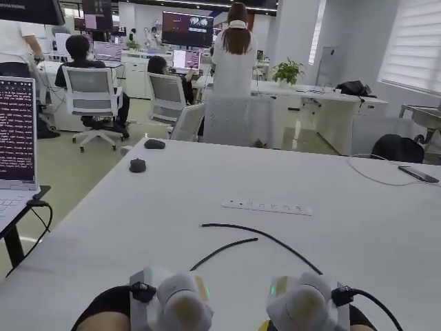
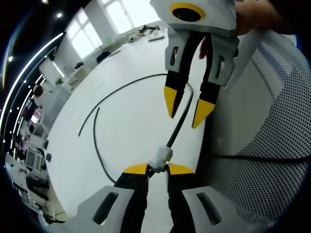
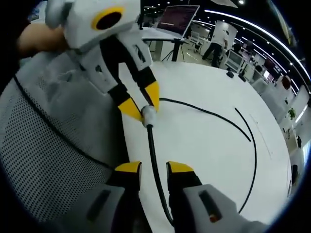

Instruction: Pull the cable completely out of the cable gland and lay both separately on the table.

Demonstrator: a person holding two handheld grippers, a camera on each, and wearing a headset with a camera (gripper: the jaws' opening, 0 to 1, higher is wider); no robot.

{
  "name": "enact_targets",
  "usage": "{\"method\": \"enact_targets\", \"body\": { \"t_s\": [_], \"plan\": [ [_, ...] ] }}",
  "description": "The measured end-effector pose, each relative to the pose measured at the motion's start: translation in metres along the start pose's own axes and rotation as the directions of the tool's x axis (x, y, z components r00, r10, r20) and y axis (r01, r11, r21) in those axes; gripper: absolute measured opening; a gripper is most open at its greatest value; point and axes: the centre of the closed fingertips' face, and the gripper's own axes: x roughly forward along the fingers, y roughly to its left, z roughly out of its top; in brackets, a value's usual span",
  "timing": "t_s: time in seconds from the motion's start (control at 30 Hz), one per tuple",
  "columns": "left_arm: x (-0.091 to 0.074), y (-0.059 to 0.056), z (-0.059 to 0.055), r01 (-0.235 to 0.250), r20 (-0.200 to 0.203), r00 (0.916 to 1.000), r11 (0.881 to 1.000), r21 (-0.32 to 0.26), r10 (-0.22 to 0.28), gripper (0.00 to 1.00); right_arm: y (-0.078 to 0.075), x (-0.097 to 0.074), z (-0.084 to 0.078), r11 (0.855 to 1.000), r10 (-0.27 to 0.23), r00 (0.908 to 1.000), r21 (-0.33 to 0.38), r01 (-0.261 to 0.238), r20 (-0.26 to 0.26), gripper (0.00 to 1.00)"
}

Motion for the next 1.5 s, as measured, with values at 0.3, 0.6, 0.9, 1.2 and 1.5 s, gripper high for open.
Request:
{"method": "enact_targets", "body": {
  "t_s": [0.3,0.6,0.9,1.2,1.5],
  "plan": [
    [0.0,0.003,0.002,-0.009,0.011,0.9999,1.0,0.002,0.009,0.14,-0.007,0.005,0.014,0.999,-0.038,0.9991,0.001,0.038,0.018,0.18],
    [-0.001,0.007,0.003,-0.027,0.019,0.9995,1.0,0.004,0.027,0.14,-0.008,0.003,0.022,0.996,-0.065,0.9947,-0.048,0.069,0.079,0.04],
    [-0.003,0.012,0.0,-0.052,0.01,0.9986,0.999,-0.005,0.052,0.14,-0.009,-0.003,0.024,0.997,-0.067,0.9926,-0.036,0.071,0.101,0.03],
    [-0.006,0.023,-0.015,-0.087,-0.041,0.9955,0.995,-0.04,0.086,0.14,-0.036,-0.012,-0.022,0.987,-0.158,0.9848,-0.031,0.156,-0.072,0.0],
    [-0.004,0.017,-0.011,-0.071,-0.033,0.9969,0.997,-0.014,0.071,0.15,-0.026,-0.008,-0.006,0.994,-0.105,0.9944,0.029,0.105,0.012,0.03]
  ]
}}
